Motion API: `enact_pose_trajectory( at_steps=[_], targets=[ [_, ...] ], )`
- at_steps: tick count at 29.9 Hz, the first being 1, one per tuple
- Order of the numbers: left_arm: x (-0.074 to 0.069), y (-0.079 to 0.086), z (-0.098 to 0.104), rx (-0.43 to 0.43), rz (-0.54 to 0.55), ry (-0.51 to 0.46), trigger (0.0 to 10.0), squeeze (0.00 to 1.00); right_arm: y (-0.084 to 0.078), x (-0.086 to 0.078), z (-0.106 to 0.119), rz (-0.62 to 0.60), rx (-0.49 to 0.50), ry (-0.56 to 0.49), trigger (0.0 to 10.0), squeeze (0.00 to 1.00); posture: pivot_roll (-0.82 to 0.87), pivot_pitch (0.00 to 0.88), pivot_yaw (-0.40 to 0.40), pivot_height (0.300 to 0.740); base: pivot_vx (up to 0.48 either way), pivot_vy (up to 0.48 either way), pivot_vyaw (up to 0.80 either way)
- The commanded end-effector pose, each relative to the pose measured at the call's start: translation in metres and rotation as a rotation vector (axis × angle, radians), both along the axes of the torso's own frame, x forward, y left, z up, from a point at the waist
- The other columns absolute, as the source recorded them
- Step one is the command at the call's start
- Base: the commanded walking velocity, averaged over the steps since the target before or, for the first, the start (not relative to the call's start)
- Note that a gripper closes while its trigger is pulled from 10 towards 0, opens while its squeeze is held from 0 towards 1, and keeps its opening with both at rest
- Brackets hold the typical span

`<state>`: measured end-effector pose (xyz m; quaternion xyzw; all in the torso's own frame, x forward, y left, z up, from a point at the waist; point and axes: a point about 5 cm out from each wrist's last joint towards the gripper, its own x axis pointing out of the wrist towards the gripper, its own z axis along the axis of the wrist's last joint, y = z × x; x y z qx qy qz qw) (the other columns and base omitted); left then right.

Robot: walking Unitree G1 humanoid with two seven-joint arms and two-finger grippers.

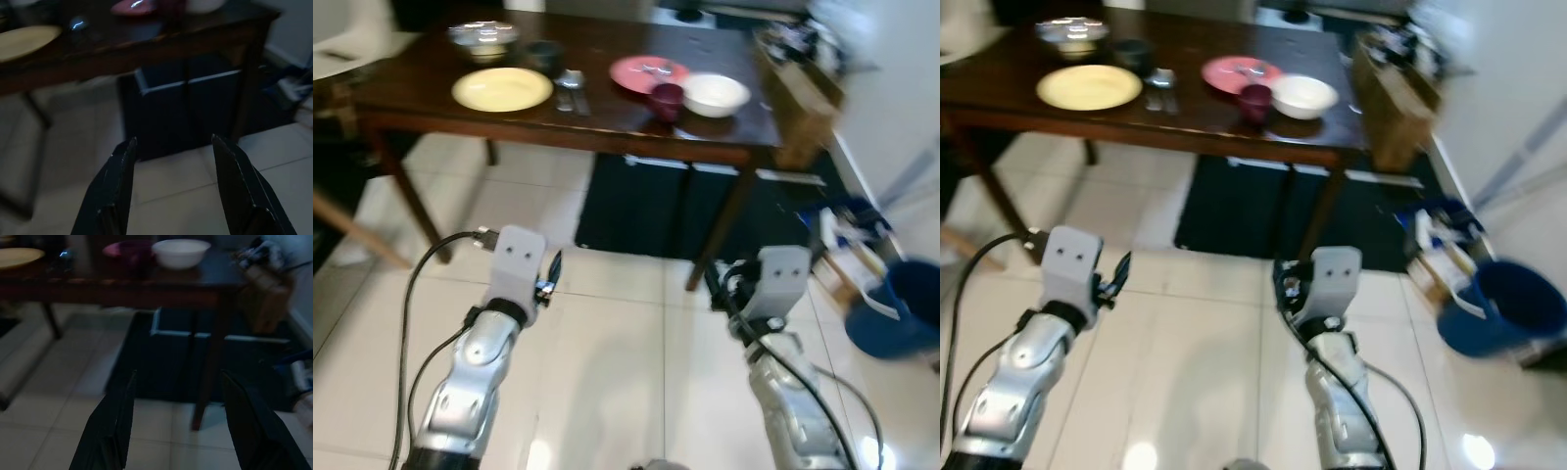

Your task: Setting the table

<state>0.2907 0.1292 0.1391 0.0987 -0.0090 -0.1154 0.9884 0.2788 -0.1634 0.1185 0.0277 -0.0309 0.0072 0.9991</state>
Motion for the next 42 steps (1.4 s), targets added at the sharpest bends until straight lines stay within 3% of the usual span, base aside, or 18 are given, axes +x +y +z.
enact_pose_trajectory(
  at_steps=[1,15,19,22,31,42],
  targets=[
    [-0.002,0.01,-0.007,0.023,0.029,0.021,10.0,0.0,0.008,0.0,-0.003,0.017,0.016,0.008,10.0,0.0,-0.14,0.033,0.005,0.74,0.368,0.0,-0.8],
    [-0.003,0.01,-0.009,0.023,0.029,0.021,10.0,0.0,0.015,0.001,0.001,0.079,0.007,-0.01,10.0,0.0,-0.14,0.03,0.003,0.74,0.35,0.0,-0.17],
    [-0.003,0.01,-0.009,0.023,0.028,0.019,10.0,0.0,0.028,0.0,0.008,0.214,0.041,-0.021,10.0,0.0,-0.14,0.029,0.004,0.74,0.332,0.0,0.0],
    [-0.003,0.01,-0.01,0.022,0.027,0.017,10.0,0.0,0.031,0.0,0.011,0.241,0.05,-0.029,10.0,0.0,-0.14,0.026,0.002,0.74,0.326,0.0,0.0],
    [0.002,0.007,0.0,0.034,-0.006,-0.024,10.0,0.0,0.027,0.009,0.017,0.151,0.033,-0.055,10.0,0.0,-0.14,0.024,0.004,0.74,0.326,0.0,0.0],
    [0.005,-0.002,0.005,0.034,-0.066,-0.044,10.0,0.0,0.02,0.007,0.012,0.11,0.053,-0.03,10.0,0.0,-0.15,0.024,0.016,0.74,0.39,0.0,0.0]
  ],
)
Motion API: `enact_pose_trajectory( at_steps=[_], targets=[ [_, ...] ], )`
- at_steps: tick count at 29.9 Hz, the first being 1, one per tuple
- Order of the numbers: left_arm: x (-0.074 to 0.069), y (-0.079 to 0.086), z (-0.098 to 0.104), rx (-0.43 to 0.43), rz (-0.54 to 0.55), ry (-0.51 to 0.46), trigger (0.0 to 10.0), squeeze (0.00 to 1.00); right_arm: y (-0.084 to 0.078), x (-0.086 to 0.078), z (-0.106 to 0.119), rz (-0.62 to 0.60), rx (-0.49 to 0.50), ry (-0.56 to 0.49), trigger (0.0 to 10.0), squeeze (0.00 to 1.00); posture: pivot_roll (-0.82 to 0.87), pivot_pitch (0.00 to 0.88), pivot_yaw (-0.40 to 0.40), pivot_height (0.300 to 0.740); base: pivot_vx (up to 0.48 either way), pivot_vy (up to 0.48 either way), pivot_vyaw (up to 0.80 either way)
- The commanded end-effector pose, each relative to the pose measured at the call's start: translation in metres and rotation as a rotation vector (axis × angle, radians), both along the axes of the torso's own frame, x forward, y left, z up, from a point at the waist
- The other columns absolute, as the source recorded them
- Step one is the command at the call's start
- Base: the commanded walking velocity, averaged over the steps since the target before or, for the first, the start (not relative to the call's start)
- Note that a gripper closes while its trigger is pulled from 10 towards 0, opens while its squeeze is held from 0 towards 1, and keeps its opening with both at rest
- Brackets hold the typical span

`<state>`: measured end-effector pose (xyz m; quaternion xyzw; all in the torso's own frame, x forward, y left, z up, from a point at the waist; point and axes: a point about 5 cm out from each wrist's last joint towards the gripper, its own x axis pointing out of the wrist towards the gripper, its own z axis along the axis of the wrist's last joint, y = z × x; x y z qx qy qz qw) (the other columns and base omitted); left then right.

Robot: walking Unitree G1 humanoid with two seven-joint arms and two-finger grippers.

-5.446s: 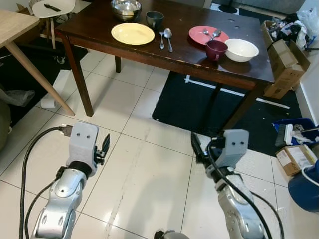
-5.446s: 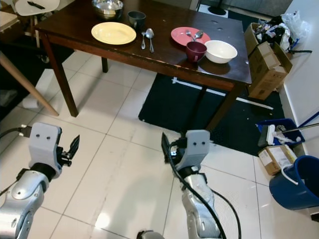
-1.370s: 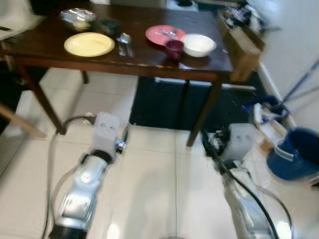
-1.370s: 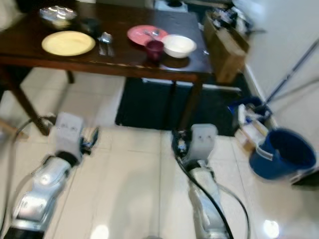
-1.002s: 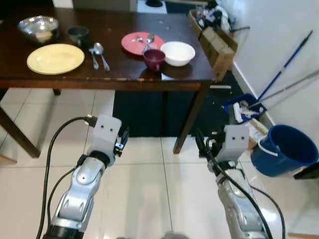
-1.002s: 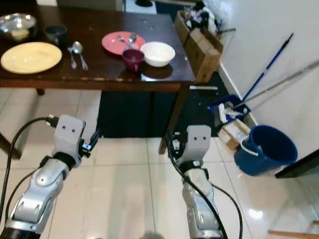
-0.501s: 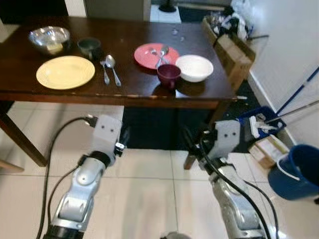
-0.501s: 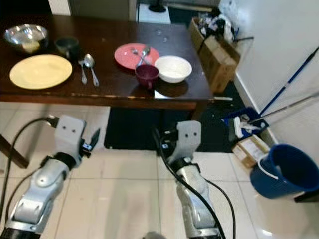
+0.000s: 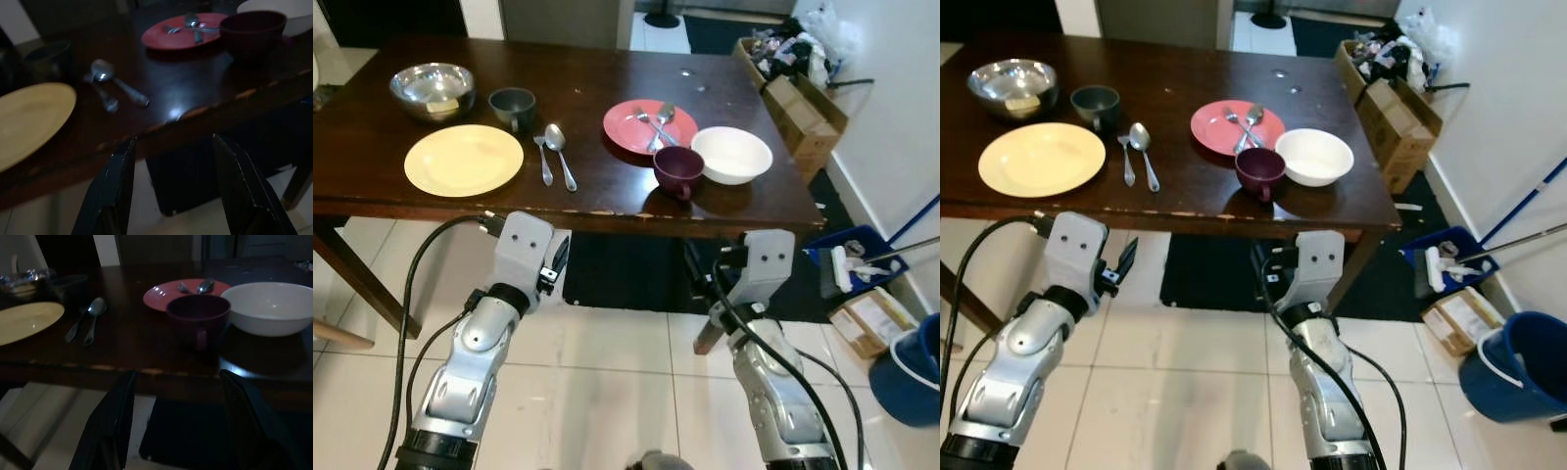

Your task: Setting the table

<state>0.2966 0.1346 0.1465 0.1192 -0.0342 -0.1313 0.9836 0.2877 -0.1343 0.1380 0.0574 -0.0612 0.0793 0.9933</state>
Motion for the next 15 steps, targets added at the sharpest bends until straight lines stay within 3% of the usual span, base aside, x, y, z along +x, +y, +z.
enact_pose_trajectory(
  at_steps=[1,11,15],
  targets=[
    [-0.0014,-0.0093,-0.0029,0.001,-0.037,0.007,10.0,0.0,-0.0088,-0.0021,-0.0082,-0.034,-0.005,0.036,10.0,0.0,-0.15,0.024,0.016,0.74,0.446,0.0,0.0],
    [-0.0022,-0.0104,-0.0045,-0.01,-0.039,0.017,10.0,0.0,-0.0085,-0.0028,-0.0088,-0.035,-0.002,0.038,10.0,0.0,-0.15,0.028,0.017,0.74,0.443,0.0,0.0],
    [-0.0017,-0.0085,-0.0039,-0.035,-0.025,0.024,10.0,0.0,-0.0071,-0.0032,-0.0088,-0.024,0.004,0.04,10.0,0.0,-0.15,0.028,0.017,0.74,0.074,0.0,0.0]
  ],
)
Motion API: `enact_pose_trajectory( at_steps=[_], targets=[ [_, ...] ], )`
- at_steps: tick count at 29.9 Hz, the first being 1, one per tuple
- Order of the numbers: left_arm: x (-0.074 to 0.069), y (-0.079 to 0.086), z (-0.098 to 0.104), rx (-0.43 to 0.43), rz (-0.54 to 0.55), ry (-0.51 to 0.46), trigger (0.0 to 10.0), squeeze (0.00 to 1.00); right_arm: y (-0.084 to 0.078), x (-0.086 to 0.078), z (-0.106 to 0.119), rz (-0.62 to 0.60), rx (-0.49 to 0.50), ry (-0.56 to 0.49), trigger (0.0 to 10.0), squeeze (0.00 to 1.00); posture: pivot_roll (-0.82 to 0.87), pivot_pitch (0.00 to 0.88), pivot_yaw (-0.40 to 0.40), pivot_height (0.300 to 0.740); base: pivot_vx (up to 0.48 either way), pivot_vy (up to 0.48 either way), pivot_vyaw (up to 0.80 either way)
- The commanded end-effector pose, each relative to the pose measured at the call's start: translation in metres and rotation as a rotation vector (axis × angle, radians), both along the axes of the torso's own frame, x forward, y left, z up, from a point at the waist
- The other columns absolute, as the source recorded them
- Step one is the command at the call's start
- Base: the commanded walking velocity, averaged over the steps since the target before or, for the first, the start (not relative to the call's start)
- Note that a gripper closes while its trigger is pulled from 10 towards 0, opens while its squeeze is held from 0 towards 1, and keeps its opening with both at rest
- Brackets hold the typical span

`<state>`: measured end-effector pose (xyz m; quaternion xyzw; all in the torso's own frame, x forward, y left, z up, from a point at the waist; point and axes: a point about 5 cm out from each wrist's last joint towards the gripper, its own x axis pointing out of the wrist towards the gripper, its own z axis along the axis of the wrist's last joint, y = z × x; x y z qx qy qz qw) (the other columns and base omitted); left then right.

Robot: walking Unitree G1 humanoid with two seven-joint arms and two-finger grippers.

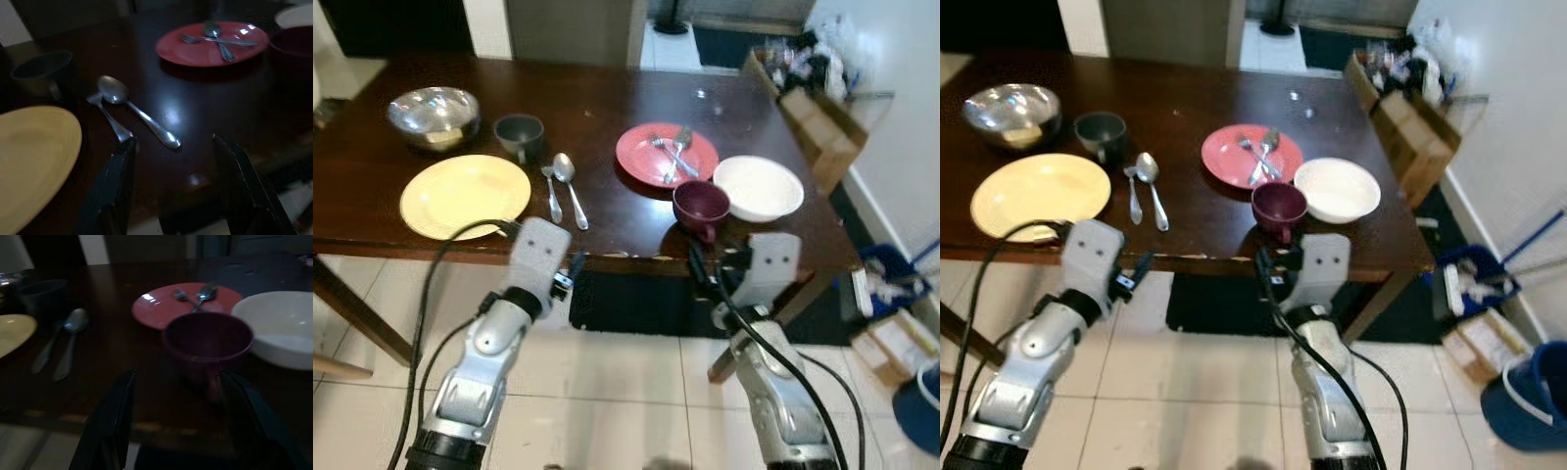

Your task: Setting the table

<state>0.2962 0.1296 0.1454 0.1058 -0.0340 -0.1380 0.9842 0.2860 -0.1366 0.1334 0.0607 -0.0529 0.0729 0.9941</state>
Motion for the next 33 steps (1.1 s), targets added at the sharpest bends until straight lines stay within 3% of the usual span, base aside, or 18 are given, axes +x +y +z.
enact_pose_trajectory(
  at_steps=[1,4,5,8,13,15,19,20,21,24,28,33],
  targets=[
    [-0.002,-0.003,-0.003,-0.002,-0.009,0.02,10.0,0.0,-0.004,-0.002,-0.003,-0.004,-0.002,0.017,10.0,0.0,-0.15,0.028,0.017,0.74,0.0,0.0,0.0],
    [-0.002,-0.002,-0.003,-0.008,-0.018,0.019,10.0,0.0,-0.007,-0.003,0.0,-0.055,-0.01,-0.017,10.0,0.0,-0.14,0.022,0.011,0.74,0.0,0.0,0.0],
    [-0.003,-0.002,-0.002,-0.008,-0.022,0.017,10.0,0.0,-0.014,-0.006,0.005,-0.134,-0.068,-0.063,10.0,0.0,-0.14,0.021,0.007,0.74,0.0,0.0,0.0],
    [-0.003,-0.002,-0.002,-0.008,-0.024,0.015,10.0,0.0,-0.016,-0.007,0.007,-0.161,-0.099,-0.083,10.0,0.0,-0.14,0.021,0.007,0.74,0.0,0.0,0.0],
    [-0.003,-0.001,0.002,-0.021,-0.036,0.003,10.0,0.0,-0.031,-0.024,0.007,-0.272,-0.128,-0.102,10.0,0.0,-0.16,0.022,0.014,0.74,0.0,0.0,0.0],
    [-0.002,-0.004,0.005,-0.021,-0.048,-0.005,10.0,0.0,-0.03,-0.029,-0.003,-0.222,-0.135,-0.056,10.0,0.0,-0.16,0.023,0.019,0.74,0.0,0.0,0.0],
    [0.001,-0.007,0.01,-0.02,-0.058,-0.019,10.0,0.0,-0.033,-0.034,-0.022,-0.223,-0.059,0.045,10.0,0.0,-0.17,0.024,0.023,0.74,0.0,0.0,0.0],
    [0.003,-0.006,0.012,-0.019,-0.057,-0.022,10.0,0.0,-0.03,-0.034,-0.034,-0.161,-0.061,0.09,10.0,0.0,-0.17,0.027,0.032,0.74,0.0,0.0,0.0],
    [0.003,-0.006,0.012,-0.019,-0.057,-0.022,10.0,0.0,-0.03,-0.034,-0.034,-0.161,-0.061,0.09,10.0,0.0,-0.17,0.027,0.032,0.74,0.0,0.0,0.0],
    [0.003,-0.004,0.012,-0.012,-0.053,-0.023,10.0,0.0,-0.016,-0.027,-0.036,-0.007,-0.061,0.095,10.0,0.0,-0.17,0.028,0.041,0.74,0.0,0.0,0.0],
    [0.004,-0.002,0.013,-0.009,-0.05,-0.026,10.0,0.0,-0.015,-0.018,-0.035,0.007,-0.002,0.105,10.0,0.0,-0.16,0.027,0.039,0.74,0.0,0.0,0.0],
    [0.004,0.0,0.014,-0.012,-0.037,-0.029,10.0,0.0,-0.02,-0.007,-0.032,-0.008,0.002,0.106,10.0,0.0,-0.14,0.026,0.037,0.74,0.0,0.0,0.0]
  ],
)
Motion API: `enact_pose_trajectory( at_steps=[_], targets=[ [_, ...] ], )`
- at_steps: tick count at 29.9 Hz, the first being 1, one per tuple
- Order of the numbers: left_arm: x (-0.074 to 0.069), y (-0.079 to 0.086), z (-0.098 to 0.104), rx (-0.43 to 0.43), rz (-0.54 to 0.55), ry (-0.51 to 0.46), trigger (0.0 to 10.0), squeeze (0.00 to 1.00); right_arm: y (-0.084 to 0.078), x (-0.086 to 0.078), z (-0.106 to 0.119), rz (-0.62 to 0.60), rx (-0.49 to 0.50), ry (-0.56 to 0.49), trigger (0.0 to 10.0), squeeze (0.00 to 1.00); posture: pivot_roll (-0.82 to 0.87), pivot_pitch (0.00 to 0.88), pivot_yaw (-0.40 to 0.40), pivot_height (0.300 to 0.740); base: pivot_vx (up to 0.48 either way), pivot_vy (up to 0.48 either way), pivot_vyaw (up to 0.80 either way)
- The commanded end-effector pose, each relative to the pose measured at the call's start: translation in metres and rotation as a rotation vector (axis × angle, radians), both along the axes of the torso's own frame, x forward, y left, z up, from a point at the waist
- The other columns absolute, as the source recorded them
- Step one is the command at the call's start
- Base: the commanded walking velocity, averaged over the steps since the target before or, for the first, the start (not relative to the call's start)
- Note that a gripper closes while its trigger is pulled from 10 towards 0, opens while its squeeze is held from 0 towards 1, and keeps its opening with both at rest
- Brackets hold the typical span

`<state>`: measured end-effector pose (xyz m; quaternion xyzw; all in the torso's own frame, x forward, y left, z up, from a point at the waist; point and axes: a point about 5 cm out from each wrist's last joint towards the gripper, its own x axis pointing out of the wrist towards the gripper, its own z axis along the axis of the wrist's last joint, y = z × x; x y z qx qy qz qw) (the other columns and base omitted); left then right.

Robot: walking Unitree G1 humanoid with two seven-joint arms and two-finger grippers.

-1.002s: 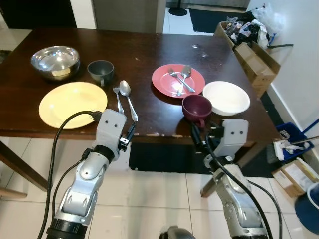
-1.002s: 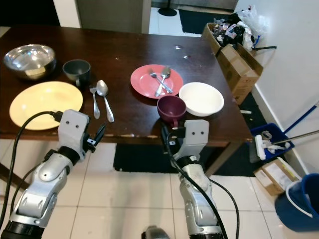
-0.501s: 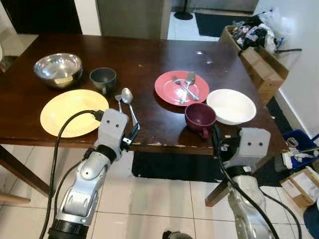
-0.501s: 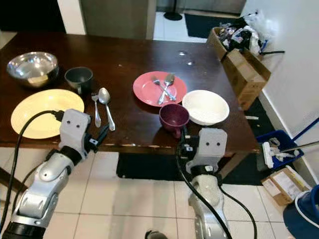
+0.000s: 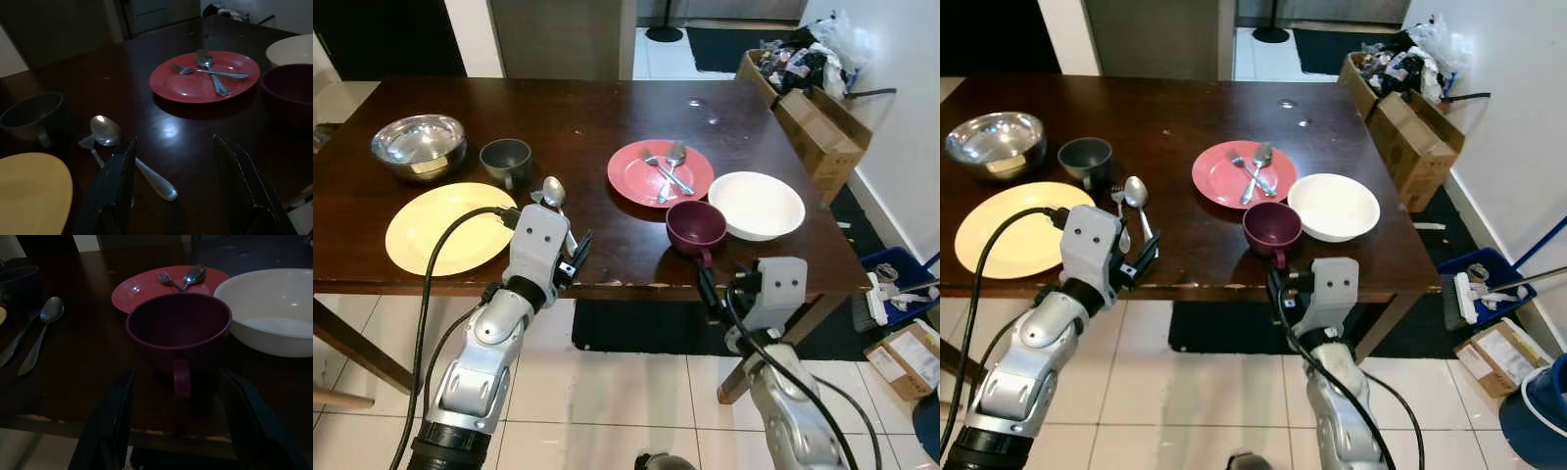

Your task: Setting the table

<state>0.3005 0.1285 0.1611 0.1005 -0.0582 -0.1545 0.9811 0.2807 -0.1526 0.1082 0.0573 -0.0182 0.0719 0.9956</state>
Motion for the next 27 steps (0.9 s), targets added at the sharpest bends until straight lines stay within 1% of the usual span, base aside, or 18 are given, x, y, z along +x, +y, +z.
enact_pose_trajectory(
  at_steps=[1,6,9,16,17,18,19,20,27],
  targets=[
    [-0.001,0.002,-0.002,0.003,0.002,0.014,10.0,0.0,-0.005,-0.001,-0.008,-0.015,0.016,0.04,10.0,0.0,-0.14,0.027,0.038,0.74,0.0,0.0,0.0],
    [-0.001,0.002,-0.001,0.004,0.001,0.013,10.0,0.0,-0.006,0.004,-0.01,-0.006,0.011,0.048,10.0,0.0,-0.14,0.027,0.042,0.74,0.0,0.0,0.0],
    [0.0,0.002,0.001,0.004,0.0,0.011,10.0,0.0,-0.007,0.011,-0.01,-0.004,0.025,0.046,10.0,0.0,-0.13,0.028,0.045,0.74,0.0,0.0,0.0],
    [0.001,0.002,0.002,0.006,-0.003,0.01,10.0,0.0,-0.013,0.021,-0.012,-0.039,0.024,0.055,10.0,0.0,-0.13,0.03,0.053,0.74,0.0,0.0,0.0],
    [0.001,0.003,0.002,0.007,-0.002,0.01,10.0,0.0,-0.015,0.024,-0.012,-0.051,0.025,0.059,8.9,0.0,-0.12,0.029,0.054,0.74,0.0,0.0,0.0],
    [0.001,0.003,0.003,0.007,-0.001,0.01,10.0,0.0,-0.016,0.025,-0.013,-0.057,0.028,0.062,4.2,0.0,-0.12,0.029,0.054,0.74,0.0,0.0,0.0],
    [0.001,0.003,0.003,0.007,-0.001,0.01,10.0,0.0,-0.016,0.025,-0.013,-0.057,0.028,0.062,4.2,0.0,-0.12,0.029,0.054,0.74,0.0,0.0,0.0],
    [0.001,0.003,0.003,0.008,0.001,0.01,10.0,0.0,-0.018,0.026,-0.014,-0.071,0.038,0.069,0.0,0.0,-0.12,0.03,0.053,0.74,0.0,0.0,0.0],
    [0.002,0.003,0.003,0.006,0.0,0.01,10.0,0.0,-0.019,0.028,-0.015,-0.073,0.057,0.065,0.0,0.0,-0.12,0.027,0.054,0.74,0.0,0.0,0.0]
  ],
)
